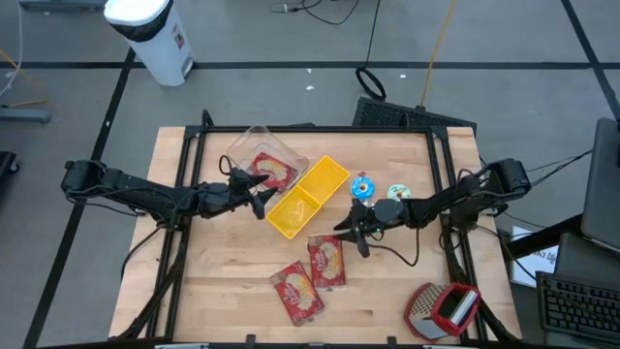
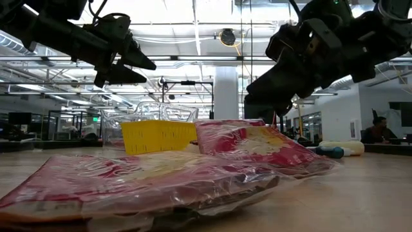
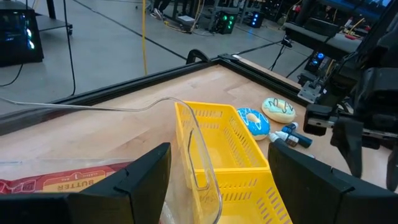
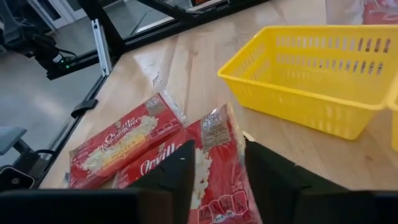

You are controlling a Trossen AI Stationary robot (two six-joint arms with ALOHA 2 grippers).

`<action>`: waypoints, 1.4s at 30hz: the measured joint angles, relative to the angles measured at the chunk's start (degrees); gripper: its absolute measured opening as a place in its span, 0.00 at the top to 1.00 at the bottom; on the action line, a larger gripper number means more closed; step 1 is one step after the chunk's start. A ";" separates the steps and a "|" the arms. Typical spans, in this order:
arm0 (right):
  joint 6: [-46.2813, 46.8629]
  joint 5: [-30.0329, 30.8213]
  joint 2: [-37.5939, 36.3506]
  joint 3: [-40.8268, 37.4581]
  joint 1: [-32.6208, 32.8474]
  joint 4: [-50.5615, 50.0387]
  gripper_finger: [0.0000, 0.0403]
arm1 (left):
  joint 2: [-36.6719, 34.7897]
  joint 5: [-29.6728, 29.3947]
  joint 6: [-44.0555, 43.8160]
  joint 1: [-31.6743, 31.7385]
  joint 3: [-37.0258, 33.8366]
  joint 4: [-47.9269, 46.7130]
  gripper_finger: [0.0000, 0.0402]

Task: Pick & Place Food Item
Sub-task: Put the right red popcorn bag into the transparent bin

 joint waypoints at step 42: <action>20.11 -6.33 4.82 0.14 -1.34 -5.90 0.37 | 0.00 0.02 -0.66 -0.02 0.00 -0.24 0.33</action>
